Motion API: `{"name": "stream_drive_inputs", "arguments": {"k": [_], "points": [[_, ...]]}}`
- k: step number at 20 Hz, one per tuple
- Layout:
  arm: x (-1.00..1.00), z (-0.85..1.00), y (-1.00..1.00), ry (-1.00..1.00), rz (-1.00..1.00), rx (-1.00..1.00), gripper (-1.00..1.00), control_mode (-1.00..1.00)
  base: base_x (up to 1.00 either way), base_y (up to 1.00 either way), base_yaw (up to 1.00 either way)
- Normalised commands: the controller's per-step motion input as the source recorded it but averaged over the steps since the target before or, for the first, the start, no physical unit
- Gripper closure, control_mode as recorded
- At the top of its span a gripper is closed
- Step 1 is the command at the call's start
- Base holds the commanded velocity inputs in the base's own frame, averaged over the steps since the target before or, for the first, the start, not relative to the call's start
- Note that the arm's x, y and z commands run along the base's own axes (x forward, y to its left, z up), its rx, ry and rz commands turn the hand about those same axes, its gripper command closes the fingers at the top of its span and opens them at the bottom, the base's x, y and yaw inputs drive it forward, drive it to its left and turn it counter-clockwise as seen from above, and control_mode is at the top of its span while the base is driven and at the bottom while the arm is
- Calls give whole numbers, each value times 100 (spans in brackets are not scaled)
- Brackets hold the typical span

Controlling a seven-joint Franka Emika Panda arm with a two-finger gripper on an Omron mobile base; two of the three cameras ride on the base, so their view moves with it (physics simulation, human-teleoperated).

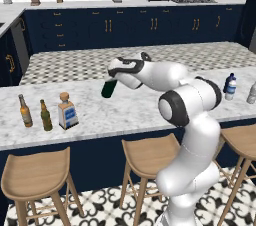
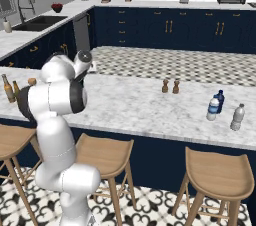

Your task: Move the plastic bottles in the middle to the plastics group, and the glass bottles in the middle to the glass group.

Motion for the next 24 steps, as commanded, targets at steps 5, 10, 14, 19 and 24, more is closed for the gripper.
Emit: {"name": "stream_drive_inputs", "arguments": {"k": [5,10,14,19,24], "points": [[20,-9,54,0,2,-4,100,-100,0,0,0],[0,-25,35,-2,0,0,100,-100,0,0,0],[-1,-9,61,0,3,-1,100,-100,0,0,0],[-5,-1,52,0,22,-1,100,-100,0,0,0],[17,-5,16,0,30,-7,100,-100,0,0,0]]}}
